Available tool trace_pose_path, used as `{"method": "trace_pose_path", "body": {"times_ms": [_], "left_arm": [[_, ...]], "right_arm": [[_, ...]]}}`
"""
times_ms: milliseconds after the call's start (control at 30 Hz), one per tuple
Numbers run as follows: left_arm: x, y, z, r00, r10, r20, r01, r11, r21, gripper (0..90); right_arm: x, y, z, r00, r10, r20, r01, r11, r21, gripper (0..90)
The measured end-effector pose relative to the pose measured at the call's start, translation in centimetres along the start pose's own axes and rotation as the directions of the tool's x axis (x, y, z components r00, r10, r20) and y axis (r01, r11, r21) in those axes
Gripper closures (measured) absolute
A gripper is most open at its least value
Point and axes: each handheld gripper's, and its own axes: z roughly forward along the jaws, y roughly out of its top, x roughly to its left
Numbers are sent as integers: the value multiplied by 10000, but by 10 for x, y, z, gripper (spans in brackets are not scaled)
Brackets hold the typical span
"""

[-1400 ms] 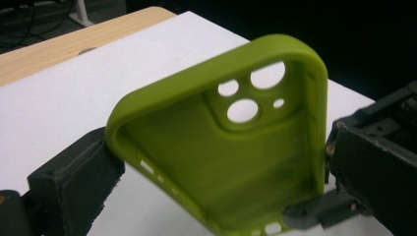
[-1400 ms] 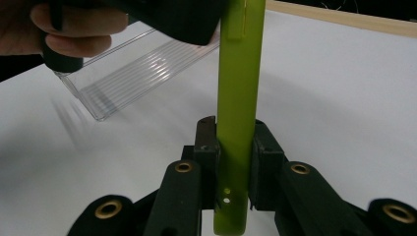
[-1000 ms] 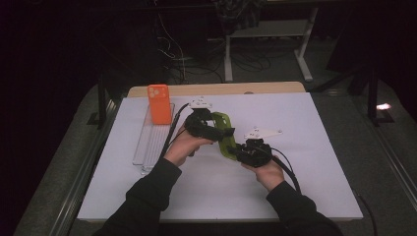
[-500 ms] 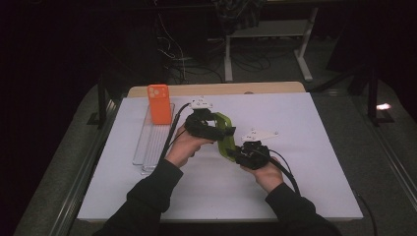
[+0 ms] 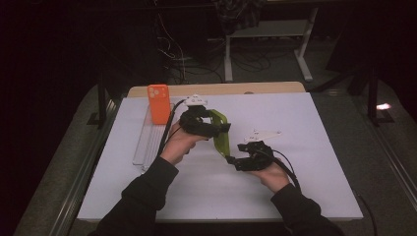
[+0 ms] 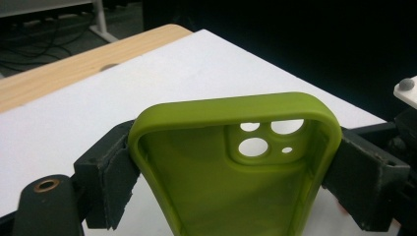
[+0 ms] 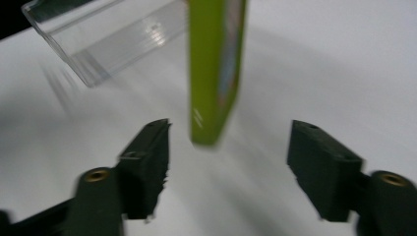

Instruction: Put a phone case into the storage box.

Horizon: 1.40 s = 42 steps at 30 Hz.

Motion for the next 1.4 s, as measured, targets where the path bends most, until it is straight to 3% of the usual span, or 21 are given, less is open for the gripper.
{"method": "trace_pose_path", "body": {"times_ms": [133,200,333,600,800,1033,1133,1200,1400], "left_arm": [[7,9,-13,9996,89,-257,-87,9999,86,142],[9,14,-20,9989,177,-431,-173,9998,119,142],[15,27,-37,9966,326,-755,-321,9995,80,143],[36,43,-68,9866,571,-1528,-565,9984,79,144],[54,45,-88,9779,361,-2057,-386,9992,-82,144],[78,43,-109,9557,456,-2907,-467,9989,34,145],[89,42,-116,9472,264,-3195,-291,9996,-36,145],[95,40,-118,9422,126,-3349,-140,9999,-15,145],[114,32,-116,9190,11,-3942,58,9999,162,144]], "right_arm": [[-7,-6,-7,9990,-356,279,346,9988,354,144],[-10,-11,-12,9978,-476,454,460,9983,346,122],[-15,-21,-19,9973,-630,365,620,9977,279,15],[-22,-42,-35,9963,-815,283,799,9953,548,0],[-25,-55,-40,9964,-816,252,797,9945,687,0],[-28,-64,-42,9957,-867,327,836,9927,866,0],[-29,-65,-42,9953,-874,422,838,9932,811,0],[-29,-65,-42,9955,-852,413,817,9934,802,0],[-29,-65,-43,9960,-793,408,761,9942,758,0]]}}
